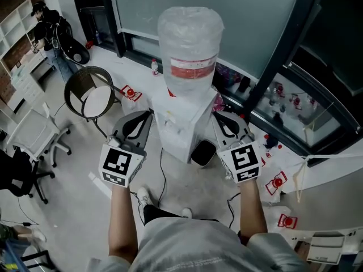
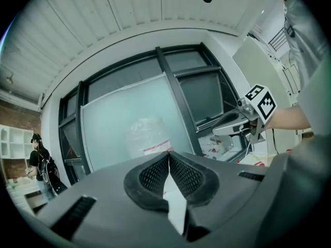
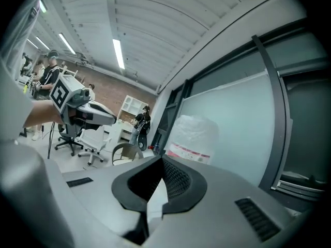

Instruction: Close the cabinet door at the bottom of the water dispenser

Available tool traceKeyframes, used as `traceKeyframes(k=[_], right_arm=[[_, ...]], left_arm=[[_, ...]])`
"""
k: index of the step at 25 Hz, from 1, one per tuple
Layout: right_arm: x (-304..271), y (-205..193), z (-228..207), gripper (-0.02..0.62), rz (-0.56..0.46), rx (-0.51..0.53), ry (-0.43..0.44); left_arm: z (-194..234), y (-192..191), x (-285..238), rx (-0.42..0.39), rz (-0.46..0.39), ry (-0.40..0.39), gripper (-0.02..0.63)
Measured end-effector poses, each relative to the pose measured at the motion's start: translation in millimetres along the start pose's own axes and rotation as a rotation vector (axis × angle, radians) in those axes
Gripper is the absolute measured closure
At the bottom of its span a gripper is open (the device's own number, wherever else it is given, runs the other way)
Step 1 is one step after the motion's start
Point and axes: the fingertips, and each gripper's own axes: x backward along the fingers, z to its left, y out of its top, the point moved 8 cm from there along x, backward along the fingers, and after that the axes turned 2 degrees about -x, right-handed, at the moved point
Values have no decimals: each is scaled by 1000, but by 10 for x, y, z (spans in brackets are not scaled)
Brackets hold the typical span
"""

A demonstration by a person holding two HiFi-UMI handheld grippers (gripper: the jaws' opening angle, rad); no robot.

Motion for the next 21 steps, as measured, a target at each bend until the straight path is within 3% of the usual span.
traceKeyframes(k=[21], right_arm=[[-62, 90, 24, 571, -7, 14, -21]], left_arm=[[99, -92, 60, 4, -4, -16, 584]])
